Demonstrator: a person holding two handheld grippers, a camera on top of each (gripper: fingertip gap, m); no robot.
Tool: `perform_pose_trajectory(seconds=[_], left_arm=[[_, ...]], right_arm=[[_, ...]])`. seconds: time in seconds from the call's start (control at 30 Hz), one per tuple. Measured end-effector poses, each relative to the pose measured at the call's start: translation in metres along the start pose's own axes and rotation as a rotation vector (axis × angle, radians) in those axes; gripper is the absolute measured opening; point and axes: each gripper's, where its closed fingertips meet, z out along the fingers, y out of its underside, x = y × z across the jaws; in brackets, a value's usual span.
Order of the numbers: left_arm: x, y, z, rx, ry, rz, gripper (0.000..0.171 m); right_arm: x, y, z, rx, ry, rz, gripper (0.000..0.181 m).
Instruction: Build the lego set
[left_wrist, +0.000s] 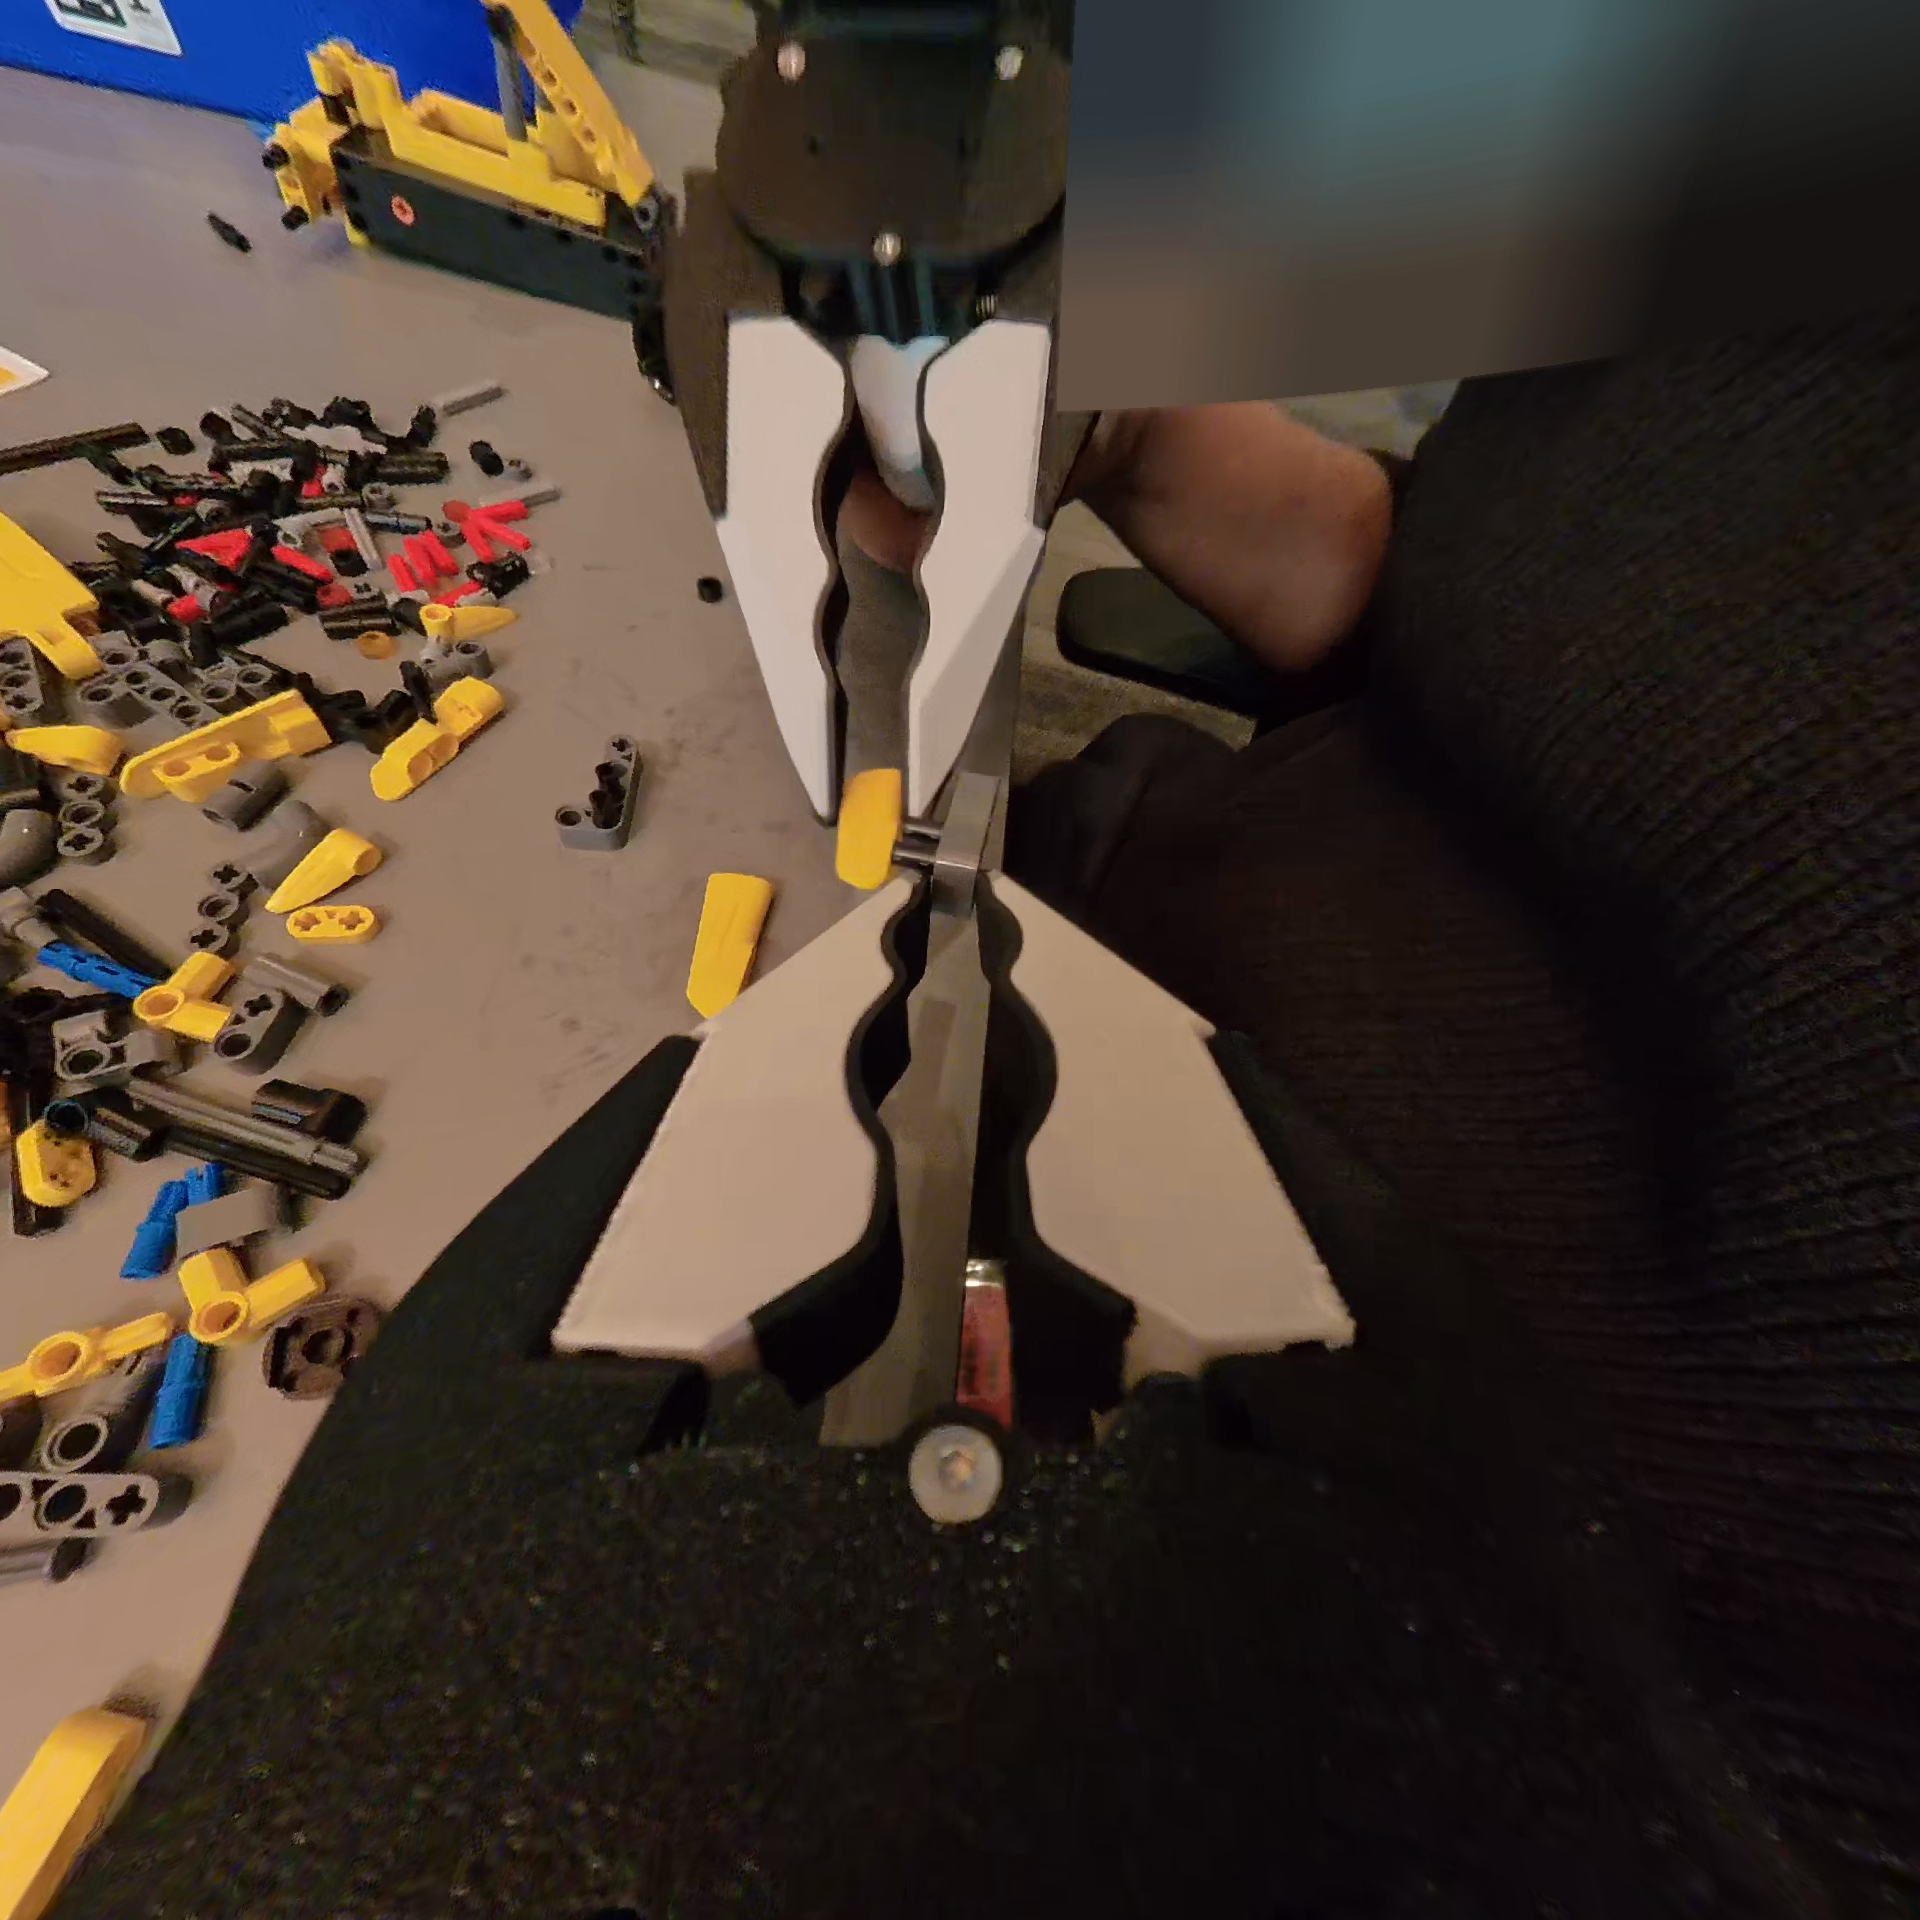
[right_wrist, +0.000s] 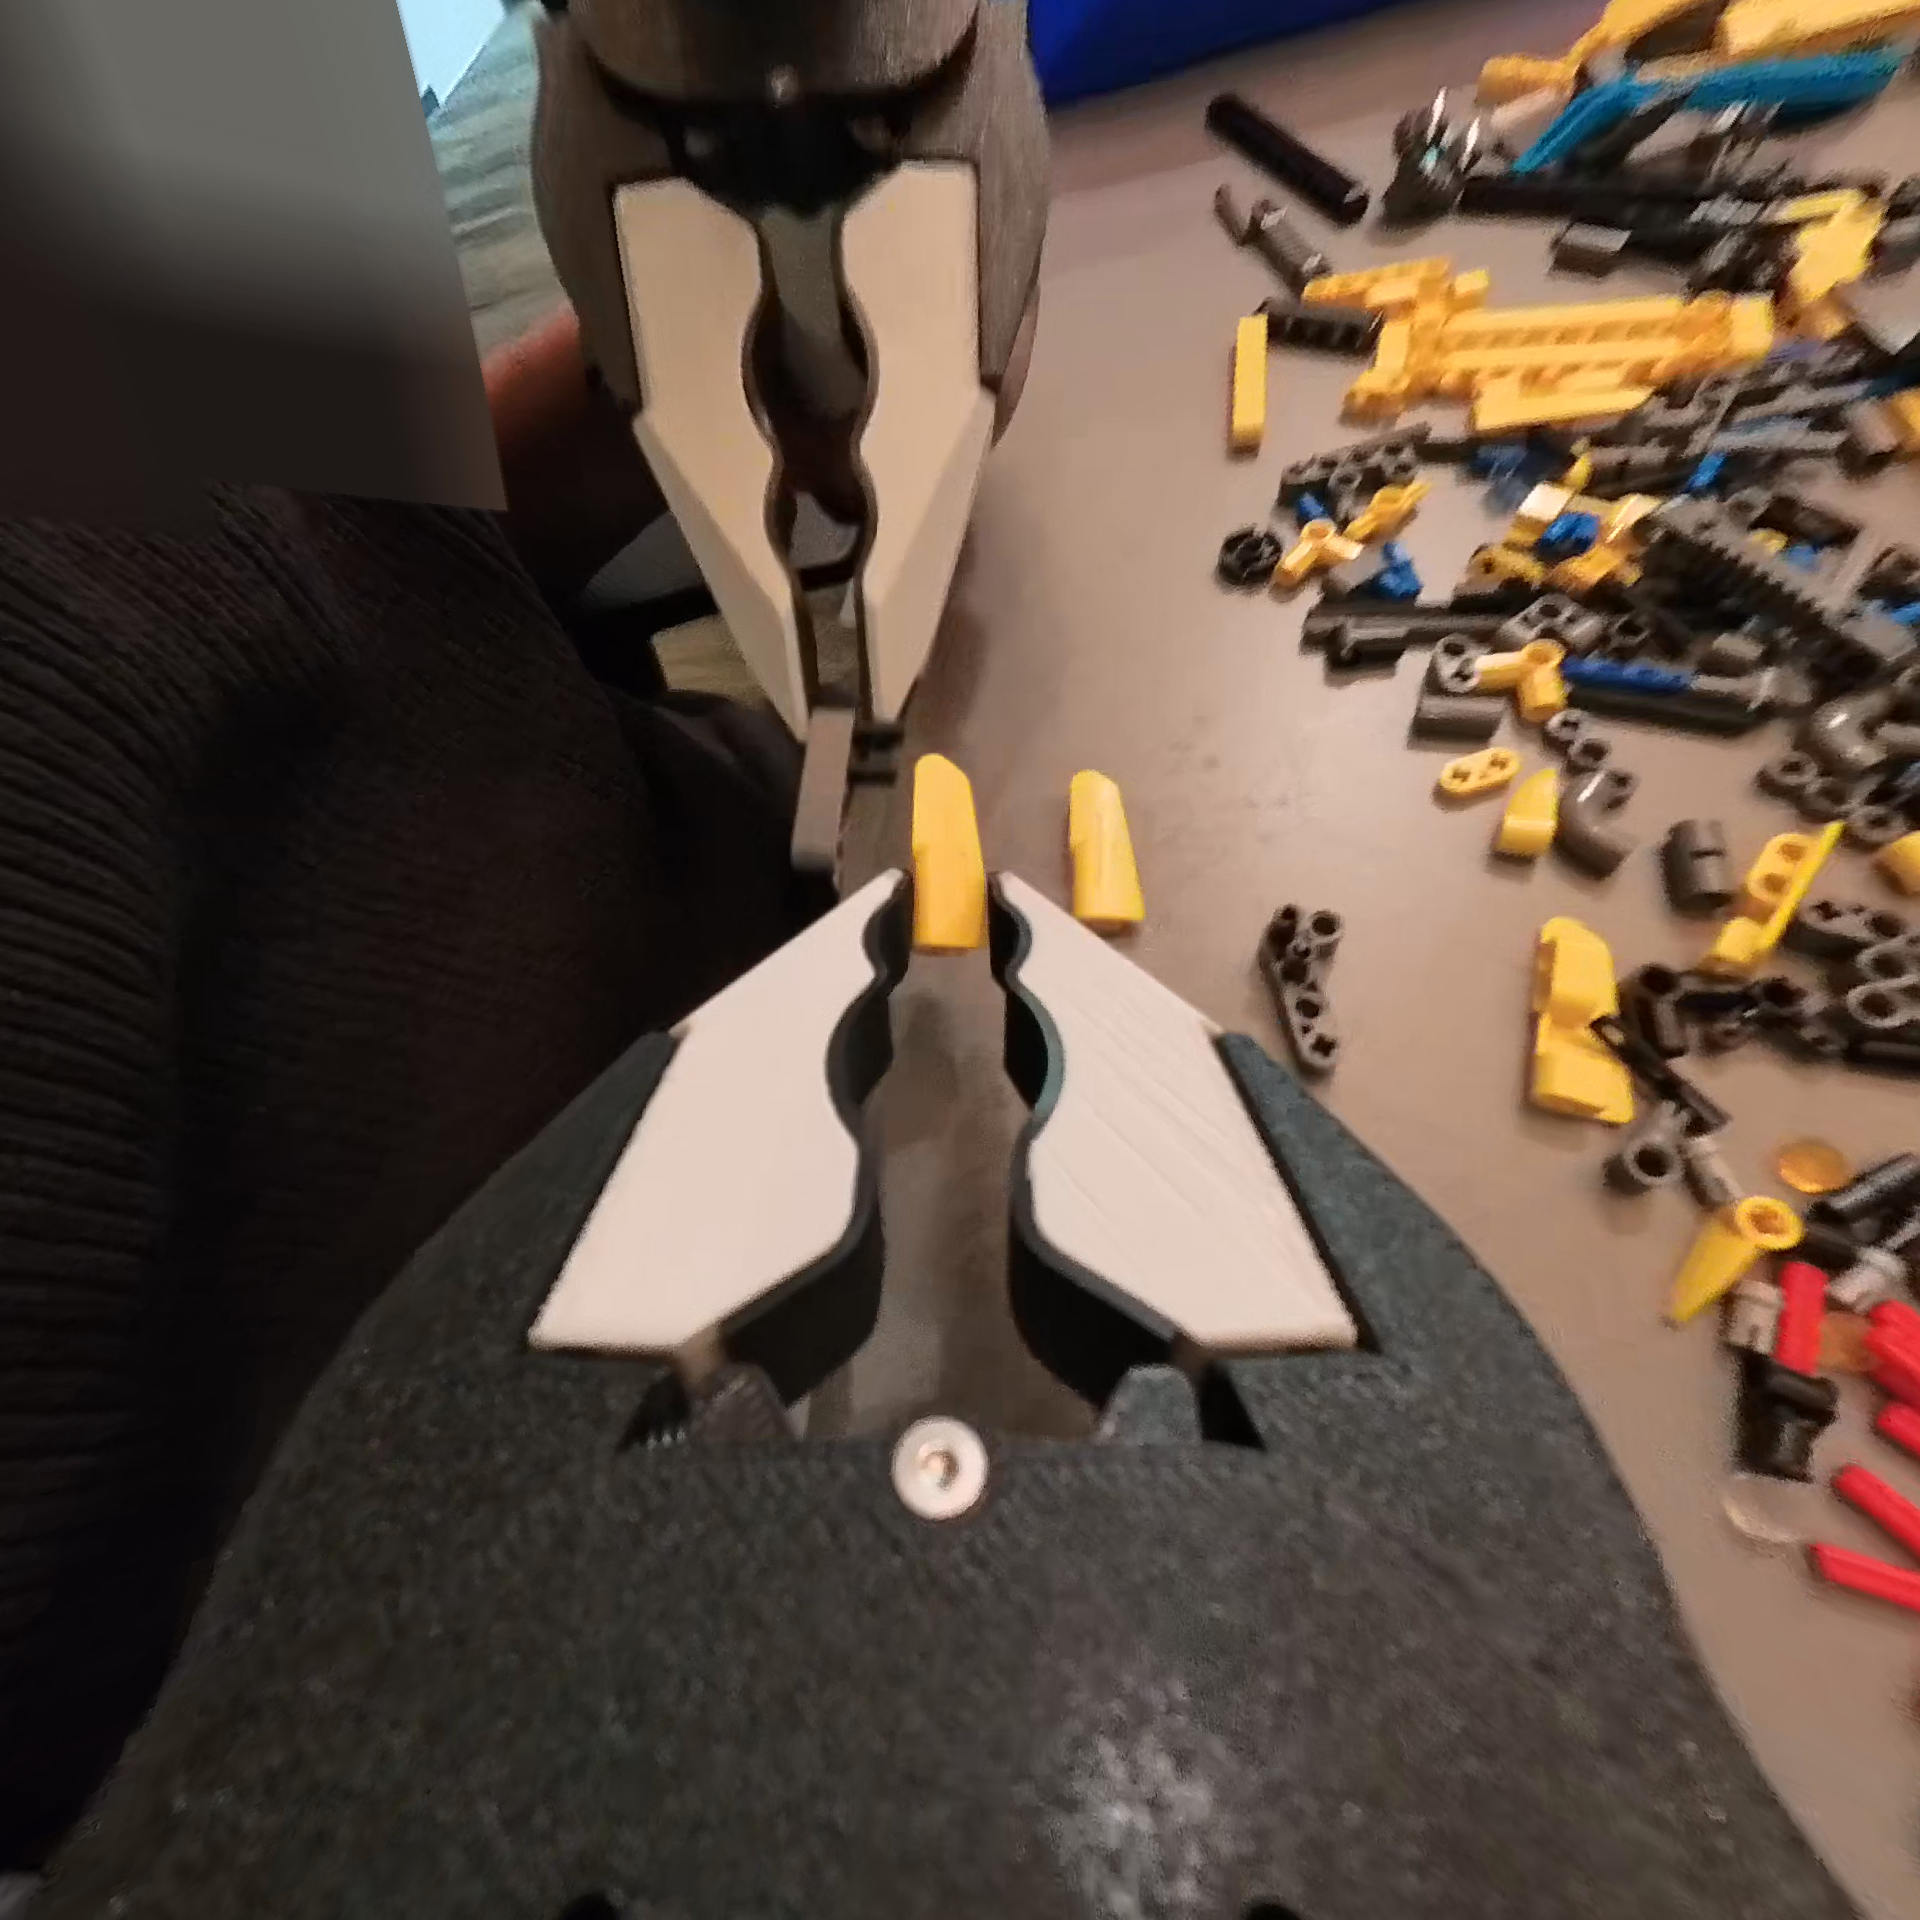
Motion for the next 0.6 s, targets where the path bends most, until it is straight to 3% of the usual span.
perform_pose_trajectory(seconds=[0.27,0.6], left_arm=[[-0.005,0.006,0.005,-0.049,-0.041,-0.003,0.008],[-0.006,0.009,0.007,-0.066,-0.056,0.005,0.008]], right_arm=[[0.002,0.029,0.002,-0.155,0.000,0.101,0.015],[-0.002,0.023,-0.006,-0.095,-0.034,0.105,0.015]])
